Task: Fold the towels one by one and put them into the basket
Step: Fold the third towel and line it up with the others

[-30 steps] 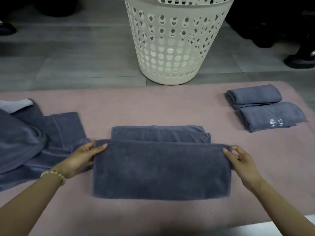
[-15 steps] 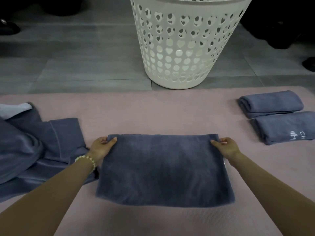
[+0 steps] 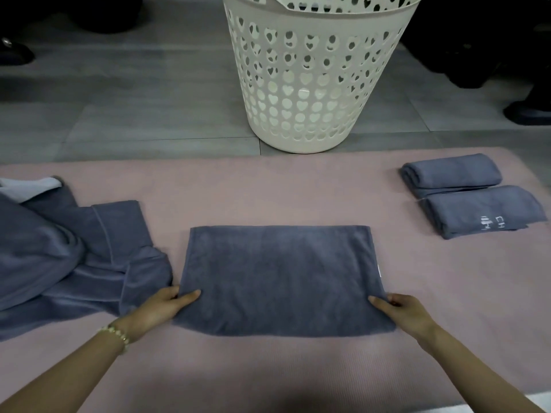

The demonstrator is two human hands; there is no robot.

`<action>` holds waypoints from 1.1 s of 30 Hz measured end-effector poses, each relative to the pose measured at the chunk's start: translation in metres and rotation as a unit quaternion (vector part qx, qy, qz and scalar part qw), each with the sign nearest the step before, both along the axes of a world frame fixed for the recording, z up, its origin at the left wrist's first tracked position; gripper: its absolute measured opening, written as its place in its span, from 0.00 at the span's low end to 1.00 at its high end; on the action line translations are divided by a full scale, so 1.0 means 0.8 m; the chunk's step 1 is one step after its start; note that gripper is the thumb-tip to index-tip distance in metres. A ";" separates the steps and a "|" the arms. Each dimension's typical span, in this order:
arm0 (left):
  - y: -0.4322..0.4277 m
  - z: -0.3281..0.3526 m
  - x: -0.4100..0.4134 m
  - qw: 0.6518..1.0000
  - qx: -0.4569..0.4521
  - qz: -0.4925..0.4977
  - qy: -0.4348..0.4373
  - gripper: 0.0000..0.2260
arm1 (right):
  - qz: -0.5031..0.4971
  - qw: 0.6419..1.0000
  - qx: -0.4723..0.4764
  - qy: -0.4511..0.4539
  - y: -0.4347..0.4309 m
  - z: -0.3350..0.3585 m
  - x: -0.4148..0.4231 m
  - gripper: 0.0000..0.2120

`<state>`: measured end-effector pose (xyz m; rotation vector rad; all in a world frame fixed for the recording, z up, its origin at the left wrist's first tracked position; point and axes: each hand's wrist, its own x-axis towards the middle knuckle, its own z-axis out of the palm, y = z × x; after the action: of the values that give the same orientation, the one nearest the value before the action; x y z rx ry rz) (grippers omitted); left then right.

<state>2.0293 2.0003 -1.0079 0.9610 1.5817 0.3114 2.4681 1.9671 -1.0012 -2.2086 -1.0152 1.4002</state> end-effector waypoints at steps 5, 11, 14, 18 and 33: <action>-0.019 -0.001 -0.006 0.952 0.158 -0.235 0.119 0.23 | -0.007 0.999 0.048 -0.013 -0.007 -0.005 0.000 0.12; -0.022 0.006 -0.003 0.952 0.167 -0.189 0.176 0.20 | -0.017 0.996 0.076 -0.032 -0.011 -0.014 -0.010 0.12; -0.021 0.003 -0.003 0.956 0.118 -0.173 0.207 0.21 | -0.016 0.996 0.068 -0.051 -0.013 -0.022 -0.009 0.13; -0.028 -0.016 -0.017 0.967 0.057 -0.144 0.201 0.19 | -0.021 0.995 0.066 -0.066 -0.011 -0.026 -0.009 0.12; -0.030 -0.035 0.002 0.958 0.094 -0.019 0.269 0.20 | 0.070 0.917 0.269 -0.287 -0.014 -0.024 -0.069 0.15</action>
<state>2.0308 1.9760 -1.0359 1.2974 2.0490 0.1827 2.4129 1.9560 -1.0202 -2.1604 -1.5485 0.3968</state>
